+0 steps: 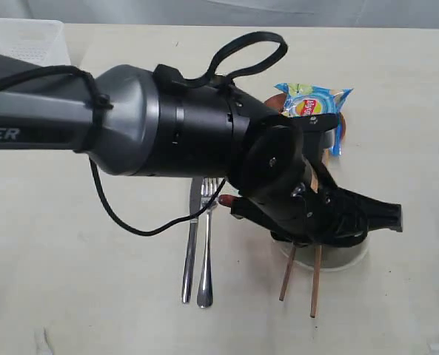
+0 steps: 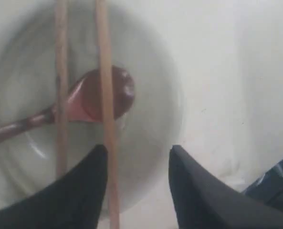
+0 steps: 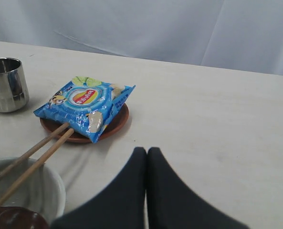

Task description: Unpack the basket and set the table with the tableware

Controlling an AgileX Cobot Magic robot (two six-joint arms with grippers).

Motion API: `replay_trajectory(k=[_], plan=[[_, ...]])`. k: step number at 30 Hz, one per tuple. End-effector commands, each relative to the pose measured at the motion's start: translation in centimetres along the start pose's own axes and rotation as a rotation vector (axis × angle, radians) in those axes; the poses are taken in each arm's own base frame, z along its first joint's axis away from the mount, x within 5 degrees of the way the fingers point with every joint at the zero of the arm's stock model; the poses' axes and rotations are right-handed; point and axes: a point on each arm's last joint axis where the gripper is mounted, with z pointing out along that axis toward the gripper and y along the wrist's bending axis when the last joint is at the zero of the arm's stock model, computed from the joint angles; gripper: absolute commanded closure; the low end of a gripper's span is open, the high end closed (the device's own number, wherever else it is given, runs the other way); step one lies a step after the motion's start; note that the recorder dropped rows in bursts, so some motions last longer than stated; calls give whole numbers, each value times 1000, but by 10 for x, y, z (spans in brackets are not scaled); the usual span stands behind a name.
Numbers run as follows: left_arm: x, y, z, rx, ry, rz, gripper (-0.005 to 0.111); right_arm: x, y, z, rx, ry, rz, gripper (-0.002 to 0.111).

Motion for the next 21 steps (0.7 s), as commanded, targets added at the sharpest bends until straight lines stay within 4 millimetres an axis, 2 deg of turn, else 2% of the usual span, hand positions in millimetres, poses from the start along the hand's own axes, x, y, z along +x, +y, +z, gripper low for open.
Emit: replay_trajectory(k=[1,3,4,5,7,8,11,13,19,21], plan=[[-15,-22,-31,61,-90,137,66,1,0,0,7,0,-2,109],[-20,-20,-37,-44,-90,206,66,1,0,0,7,0,-2,109],[-22,-14,-35,-155,-50,270,65,1,0,0,7,0,-2,109],[-23,-11,-32,-223,-7,296,58,1,0,0,7,0,-2,109],[-26,-11,-24,-245,7,310,42,1,0,0,7,0,-2,109],[-28,-13,-20,-242,3,306,40,1,0,0,7,0,-2,109],[-31,-13,-1,-259,23,286,55,1,0,0,7,0,-2,109],[-31,-12,5,-265,29,286,57,1,0,0,7,0,-2,109],[-31,-11,15,-253,29,279,42,1,0,0,7,0,-2,109],[-32,-12,15,-244,20,280,41,1,0,0,7,0,-2,109]])
